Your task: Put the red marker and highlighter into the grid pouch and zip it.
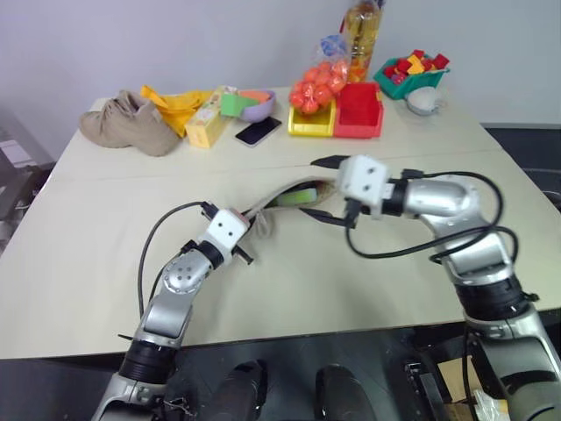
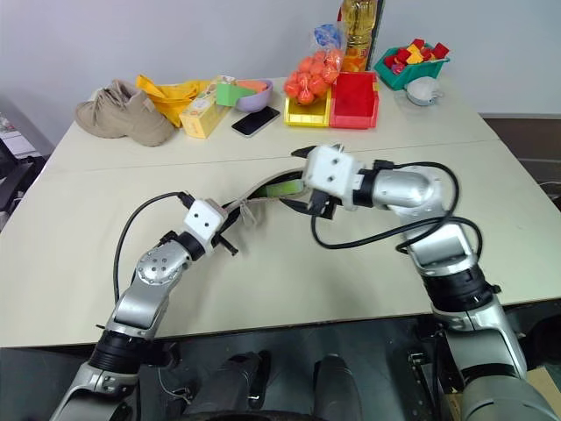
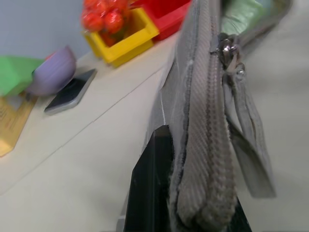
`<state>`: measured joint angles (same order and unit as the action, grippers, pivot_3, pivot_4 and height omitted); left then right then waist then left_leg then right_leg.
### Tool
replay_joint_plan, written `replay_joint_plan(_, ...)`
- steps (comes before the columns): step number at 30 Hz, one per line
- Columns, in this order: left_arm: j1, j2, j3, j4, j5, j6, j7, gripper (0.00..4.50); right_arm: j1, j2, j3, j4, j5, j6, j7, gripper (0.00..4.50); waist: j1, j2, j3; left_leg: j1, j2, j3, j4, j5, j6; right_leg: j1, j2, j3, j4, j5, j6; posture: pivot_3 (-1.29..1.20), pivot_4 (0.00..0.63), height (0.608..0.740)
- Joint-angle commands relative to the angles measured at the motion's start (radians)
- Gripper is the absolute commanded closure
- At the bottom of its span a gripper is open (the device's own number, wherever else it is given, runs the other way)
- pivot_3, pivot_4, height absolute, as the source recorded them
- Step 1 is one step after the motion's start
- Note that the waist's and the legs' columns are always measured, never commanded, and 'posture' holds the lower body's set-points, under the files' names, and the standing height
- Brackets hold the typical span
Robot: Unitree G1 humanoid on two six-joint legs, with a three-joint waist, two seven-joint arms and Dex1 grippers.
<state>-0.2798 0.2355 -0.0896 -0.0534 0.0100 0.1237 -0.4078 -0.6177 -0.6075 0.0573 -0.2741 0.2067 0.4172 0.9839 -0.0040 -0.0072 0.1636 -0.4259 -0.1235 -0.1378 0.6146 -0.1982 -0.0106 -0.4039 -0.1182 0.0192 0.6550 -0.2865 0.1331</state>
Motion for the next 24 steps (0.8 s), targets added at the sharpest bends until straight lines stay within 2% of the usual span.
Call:
replay_joint_plan(1,-0.051,-0.038,0.043,-0.067,-0.089,0.095,0.015,4.50,0.042,0.000,-0.106,-0.116,0.210,0.161,0.010,0.13,0.000,0.000,0.000,0.000,0.000,0.000,0.000,0.000,0.000,0.000,0.000,0.000,0.000,0.000,0.000,0.00,0.150,0.740)
replay_joint_plan(5,-0.089,-0.074,0.053,-0.076,-0.142,0.180,0.019,4.50,0.113,0.023,-0.073,-0.170,0.268,0.258,-0.047,0.13,-0.005,0.000,0.000,0.000,0.000,0.000,0.000,0.000,0.000,0.000,0.000,0.000,0.000,0.000,0.000,0.00,0.150,0.740)
replay_joint_plan(8,-0.110,-0.097,0.055,-0.084,-0.165,0.231,0.037,4.50,0.137,0.079,-0.001,-0.148,0.220,0.266,-0.135,0.13,-0.009,0.000,0.000,0.000,0.000,0.000,0.000,0.000,0.000,0.000,0.000,0.000,0.000,0.000,0.000,0.00,0.150,0.740)
replay_joint_plan(12,-0.123,-0.121,0.030,-0.108,-0.180,0.269,0.042,4.50,0.113,0.203,0.091,-0.016,0.096,0.227,-0.303,0.13,-0.009,0.000,0.000,0.000,0.000,0.000,0.000,0.000,-0.001,-0.001,0.000,0.000,0.001,0.000,0.000,0.00,0.150,0.740)
replay_joint_plan(18,-0.123,-0.144,0.018,-0.129,-0.187,0.293,0.060,4.50,0.062,0.315,0.151,0.098,0.048,0.212,-0.375,0.13,-0.007,0.000,0.000,0.000,0.000,0.001,0.000,0.003,-0.005,-0.001,0.000,0.000,0.001,0.000,0.000,0.00,0.150,0.740)
replay_joint_plan(20,-0.119,-0.146,0.011,-0.135,-0.182,0.294,0.065,4.50,0.053,0.336,0.162,0.129,0.034,0.198,-0.389,0.66,-0.008,0.000,0.000,0.000,0.000,0.000,0.000,0.003,-0.005,-0.001,0.000,0.000,0.001,0.000,0.000,0.00,0.150,0.740)
replay_joint_plan(21,-0.119,-0.147,0.009,-0.137,-0.179,0.293,0.068,4.50,0.050,0.344,0.156,0.137,0.036,0.199,-0.392,1.06,-0.008,0.000,0.000,0.000,0.000,0.000,0.000,0.003,-0.005,-0.001,0.001,0.000,0.001,0.000,0.000,0.00,0.150,0.740)
replay_joint_plan(24,-0.116,-0.150,0.012,-0.144,-0.179,0.294,0.081,4.50,0.041,0.349,0.143,0.149,0.041,0.195,-0.385,2.56,-0.007,0.000,0.000,0.000,0.000,0.000,0.000,0.003,-0.005,-0.001,0.000,0.000,0.001,0.000,0.000,0.00,0.150,0.740)
